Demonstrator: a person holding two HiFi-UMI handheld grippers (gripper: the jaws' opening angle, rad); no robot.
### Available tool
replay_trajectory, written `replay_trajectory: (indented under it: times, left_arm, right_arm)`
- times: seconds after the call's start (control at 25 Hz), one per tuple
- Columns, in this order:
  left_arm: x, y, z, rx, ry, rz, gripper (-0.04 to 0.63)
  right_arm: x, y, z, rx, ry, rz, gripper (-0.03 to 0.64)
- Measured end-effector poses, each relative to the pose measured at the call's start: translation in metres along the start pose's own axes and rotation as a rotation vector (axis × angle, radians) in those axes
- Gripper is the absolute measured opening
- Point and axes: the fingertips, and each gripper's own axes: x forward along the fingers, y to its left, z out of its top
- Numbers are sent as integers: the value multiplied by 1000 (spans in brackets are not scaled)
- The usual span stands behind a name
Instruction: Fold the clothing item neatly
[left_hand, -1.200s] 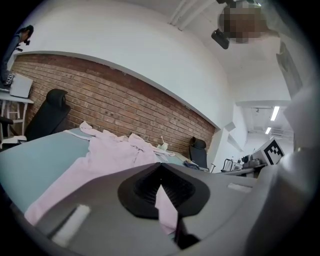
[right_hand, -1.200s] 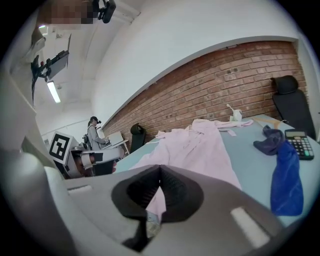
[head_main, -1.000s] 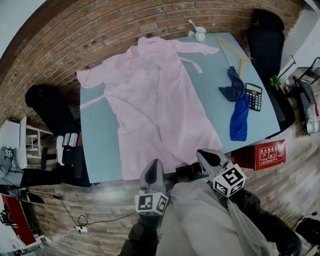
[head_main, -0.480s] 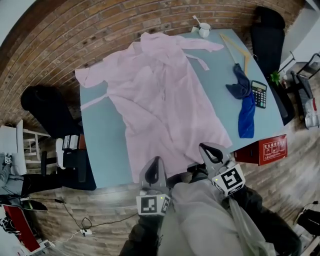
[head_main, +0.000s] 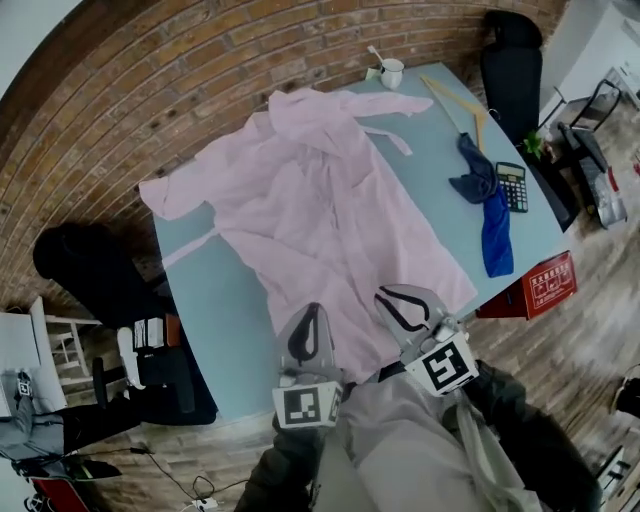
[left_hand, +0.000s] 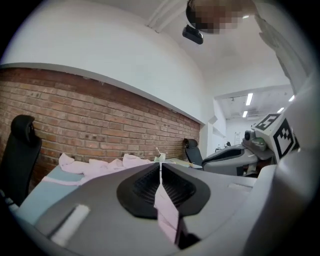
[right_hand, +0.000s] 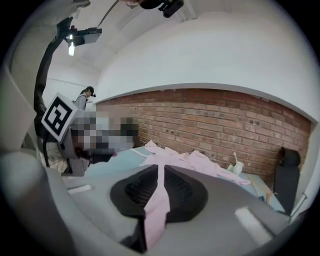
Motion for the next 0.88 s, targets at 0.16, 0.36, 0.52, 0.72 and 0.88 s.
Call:
replay_trajectory:
  times: [0.16,0.36,0.52,0.72,0.88]
  left_arm:
    - [58,12,39,36,-38,-29,28]
    - [124,12,47,42,-38,-42,35]
    - [175,13,17,-23,36,-13,35]
    - [240,26,-23,-99,115,44,35]
    - [278,33,-39,-86,139,51,41]
  right_arm:
    - [20,-62,11,14,51,-30,57]
    - [68,-165,8,-112,164,-72,133]
    - [106,-228,-11,-109,233,-72,133]
    - [156,-288,-56,-161,314,-83,133]
    - [196,-370,-106,-154,346,-116,134]
